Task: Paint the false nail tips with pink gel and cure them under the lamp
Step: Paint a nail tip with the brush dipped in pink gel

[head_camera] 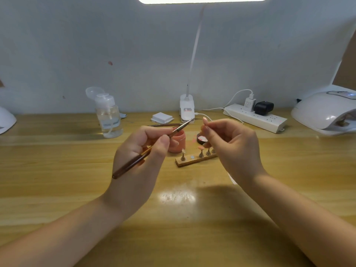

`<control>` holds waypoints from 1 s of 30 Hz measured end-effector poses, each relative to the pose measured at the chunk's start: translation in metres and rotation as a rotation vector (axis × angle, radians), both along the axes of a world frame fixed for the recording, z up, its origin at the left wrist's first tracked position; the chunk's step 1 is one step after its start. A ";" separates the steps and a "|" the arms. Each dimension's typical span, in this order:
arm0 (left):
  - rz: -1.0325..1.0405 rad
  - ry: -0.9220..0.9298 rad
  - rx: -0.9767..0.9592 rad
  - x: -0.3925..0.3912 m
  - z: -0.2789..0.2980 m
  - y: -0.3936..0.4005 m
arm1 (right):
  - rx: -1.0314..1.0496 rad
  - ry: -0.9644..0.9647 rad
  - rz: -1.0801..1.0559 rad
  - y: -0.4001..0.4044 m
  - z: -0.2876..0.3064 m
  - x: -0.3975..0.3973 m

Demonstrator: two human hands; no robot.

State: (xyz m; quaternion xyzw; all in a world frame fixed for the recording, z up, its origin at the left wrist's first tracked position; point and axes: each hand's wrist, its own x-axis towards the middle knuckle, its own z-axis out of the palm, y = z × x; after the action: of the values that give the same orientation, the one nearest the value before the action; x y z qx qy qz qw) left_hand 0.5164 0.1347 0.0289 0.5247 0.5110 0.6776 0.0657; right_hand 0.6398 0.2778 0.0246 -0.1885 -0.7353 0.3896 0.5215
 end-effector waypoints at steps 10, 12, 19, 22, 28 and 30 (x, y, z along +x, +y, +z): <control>-0.024 0.092 -0.011 0.007 0.004 -0.003 | -0.016 0.007 0.033 -0.005 0.003 0.000; -0.009 0.105 -0.040 0.007 0.003 -0.004 | -0.010 0.006 0.034 -0.005 0.003 0.001; 0.011 0.109 -0.071 0.007 0.004 -0.003 | -0.002 -0.025 0.014 -0.003 -0.001 0.000; 0.030 0.131 -0.120 0.006 0.002 -0.003 | 0.012 -0.061 -0.003 -0.002 -0.004 0.000; 0.095 -0.018 -0.172 -0.013 0.009 0.008 | 0.001 -0.146 -0.064 0.002 -0.015 -0.001; 0.170 -0.031 -0.227 -0.023 0.013 0.015 | 0.021 -0.172 -0.086 0.002 -0.018 -0.001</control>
State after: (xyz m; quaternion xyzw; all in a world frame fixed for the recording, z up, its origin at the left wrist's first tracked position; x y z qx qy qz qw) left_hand 0.4931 0.1498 0.0422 0.4582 0.6259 0.6267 0.0751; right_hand 0.6386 0.2798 0.0066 -0.2469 -0.7726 0.3417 0.4748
